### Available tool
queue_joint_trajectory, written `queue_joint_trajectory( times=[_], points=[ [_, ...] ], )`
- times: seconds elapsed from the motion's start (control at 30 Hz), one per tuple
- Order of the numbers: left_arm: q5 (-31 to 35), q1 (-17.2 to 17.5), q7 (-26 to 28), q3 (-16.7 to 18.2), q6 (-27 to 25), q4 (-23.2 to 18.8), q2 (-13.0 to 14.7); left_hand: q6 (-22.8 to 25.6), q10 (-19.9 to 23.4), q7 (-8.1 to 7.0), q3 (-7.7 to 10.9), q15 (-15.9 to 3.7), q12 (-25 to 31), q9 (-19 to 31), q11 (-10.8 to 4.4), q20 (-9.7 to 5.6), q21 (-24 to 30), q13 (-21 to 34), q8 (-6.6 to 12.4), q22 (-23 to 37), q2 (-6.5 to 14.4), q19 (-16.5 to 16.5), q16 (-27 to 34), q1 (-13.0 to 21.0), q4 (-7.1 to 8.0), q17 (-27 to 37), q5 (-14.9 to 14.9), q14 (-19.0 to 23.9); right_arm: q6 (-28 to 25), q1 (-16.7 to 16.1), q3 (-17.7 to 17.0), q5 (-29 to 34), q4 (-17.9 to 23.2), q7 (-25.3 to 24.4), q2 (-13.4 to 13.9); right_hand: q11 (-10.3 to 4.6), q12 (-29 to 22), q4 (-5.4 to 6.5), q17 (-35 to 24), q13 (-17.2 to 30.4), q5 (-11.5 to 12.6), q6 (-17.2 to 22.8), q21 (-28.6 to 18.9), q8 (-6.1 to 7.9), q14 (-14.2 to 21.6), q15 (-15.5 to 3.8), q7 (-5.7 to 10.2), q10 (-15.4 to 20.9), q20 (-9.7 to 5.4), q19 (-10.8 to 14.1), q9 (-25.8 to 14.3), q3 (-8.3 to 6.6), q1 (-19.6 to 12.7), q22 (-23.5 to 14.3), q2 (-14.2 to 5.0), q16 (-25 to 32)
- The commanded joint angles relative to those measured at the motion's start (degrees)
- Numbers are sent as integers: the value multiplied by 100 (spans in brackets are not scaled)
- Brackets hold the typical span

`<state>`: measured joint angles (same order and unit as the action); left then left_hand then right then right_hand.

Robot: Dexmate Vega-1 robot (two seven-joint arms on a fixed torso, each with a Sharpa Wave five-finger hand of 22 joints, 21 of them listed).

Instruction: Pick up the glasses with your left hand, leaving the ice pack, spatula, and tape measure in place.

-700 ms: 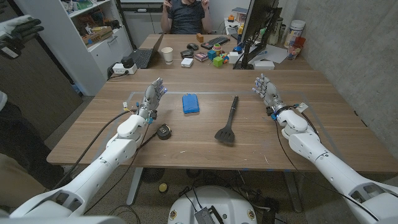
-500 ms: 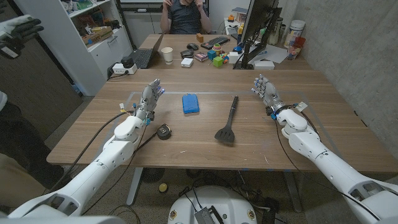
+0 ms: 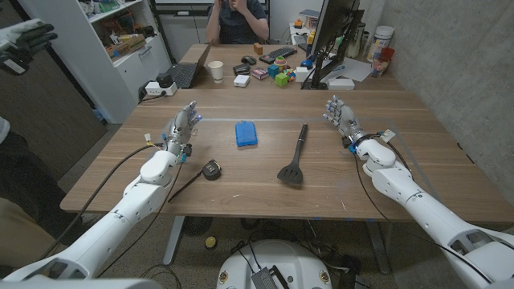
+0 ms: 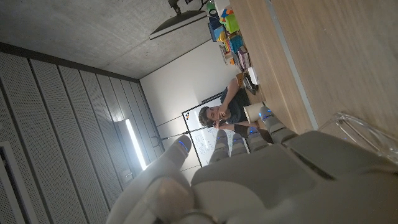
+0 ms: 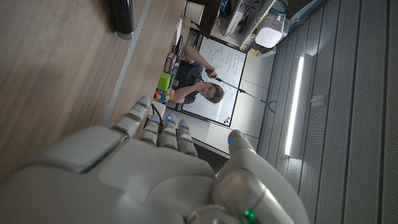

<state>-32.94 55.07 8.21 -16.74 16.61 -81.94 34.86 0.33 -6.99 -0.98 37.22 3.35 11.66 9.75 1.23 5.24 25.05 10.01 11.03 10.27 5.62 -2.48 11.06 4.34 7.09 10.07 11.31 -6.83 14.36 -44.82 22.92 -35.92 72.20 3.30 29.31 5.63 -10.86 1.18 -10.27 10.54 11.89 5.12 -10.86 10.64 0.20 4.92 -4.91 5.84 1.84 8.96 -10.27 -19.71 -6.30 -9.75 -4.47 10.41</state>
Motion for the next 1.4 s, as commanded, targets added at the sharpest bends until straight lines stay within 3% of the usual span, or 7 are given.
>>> queue_joint_trajectory(
  times=[0.03, 0.2, 0.4, 0.77, 1.03, 1.13, 1.4],
  points=[
    [452, 105, 575, 145, -123, -207, 230, 98, 65, -220, 36, -30, 35, 27, -48, 50, 32, 32, 39, 27, 216, 38, -3, 114, -104, -9, 20, 60, -11, 67, 34, 34, -62, 25, -26, 51, -21, 1, -17, 24, 32, -15, -43, 28, -12, 53, -49, -11, -7, 20, -28, -18, -21, -25, 12, 38],
    [783, 134, 912, 204, -256, -338, 379, 274, 105, -483, 82, -26, 27, 31, -116, 153, -5, 34, 51, 26, 206, 51, -23, 254, -271, -19, -1, 100, -9, 79, 36, 45, -77, 15, -31, 51, -22, 2, -19, 25, 31, -15, -42, 29, -12, 49, -49, -9, -9, 18, -28, -13, -14, -25, 17, 39],
    [1204, 180, 1311, 305, -514, -571, 608, 397, 165, -656, 130, 5, 34, 36, -163, 281, -30, 35, 54, 29, 241, 63, -34, 361, -382, -20, -14, 124, 7, 110, 44, 54, -127, 33, -46, 52, -22, 5, -20, 25, 30, -12, -43, 30, -13, 51, -50, -10, -7, 20, -29, -7, -6, -25, 20, 39],
    [1937, 226, 1770, 458, -1417, -1172, 1168, 497, 245, -849, 158, -25, 38, 41, -195, 432, -72, 39, 28, 33, 226, 74, -47, 500, -555, -22, -43, 155, 57, 146, 40, 46, -232, 56, -87, 41, -20, 10, -22, 25, 29, -13, -43, 30, -13, 54, -50, -15, -8, 19, -29, 3, 9, -25, 27, 41],
    [2408, 215, 1895, 508, -2117, -1523, 1555, 435, 230, -1003, 101, -88, 20, 42, -236, 448, -104, 42, -21, 30, 112, 70, -71, 532, -658, -16, -75, 82, 89, 148, 31, 46, -260, 68, -87, 47, -21, 13, -23, 25, 29, -13, -42, 30, -14, 52, -53, -14, -8, 18, -29, 10, 19, -25, 31, 41],
    [2621, 196, 1882, 485, -2434, -1673, 1740, 394, 214, -1100, 81, -92, 4, 44, -251, 681, -155, 44, -48, 30, 100, 29, -75, 587, -747, -16, -81, 55, 95, 141, 25, 45, -256, 64, -83, 42, -22, 14, -23, 25, 29, -12, -43, 30, -14, 53, -53, -13, -7, 19, -29, 12, 22, -25, 33, 41],
    [3218, 1, 1888, 245, -3185, -1879, 1989, 347, 172, -1157, 61, -91, -14, 46, -277, 722, -191, 47, -65, 32, 123, 11, -86, 615, -787, -12, -86, -13, 126, 110, 12, 29, -263, 77, -80, 48, -22, 17, -23, 25, 30, -8, -42, 32, -14, 53, -51, -12, -6, 17, -29, 18, 30, -25, 36, 42]
  ],
)
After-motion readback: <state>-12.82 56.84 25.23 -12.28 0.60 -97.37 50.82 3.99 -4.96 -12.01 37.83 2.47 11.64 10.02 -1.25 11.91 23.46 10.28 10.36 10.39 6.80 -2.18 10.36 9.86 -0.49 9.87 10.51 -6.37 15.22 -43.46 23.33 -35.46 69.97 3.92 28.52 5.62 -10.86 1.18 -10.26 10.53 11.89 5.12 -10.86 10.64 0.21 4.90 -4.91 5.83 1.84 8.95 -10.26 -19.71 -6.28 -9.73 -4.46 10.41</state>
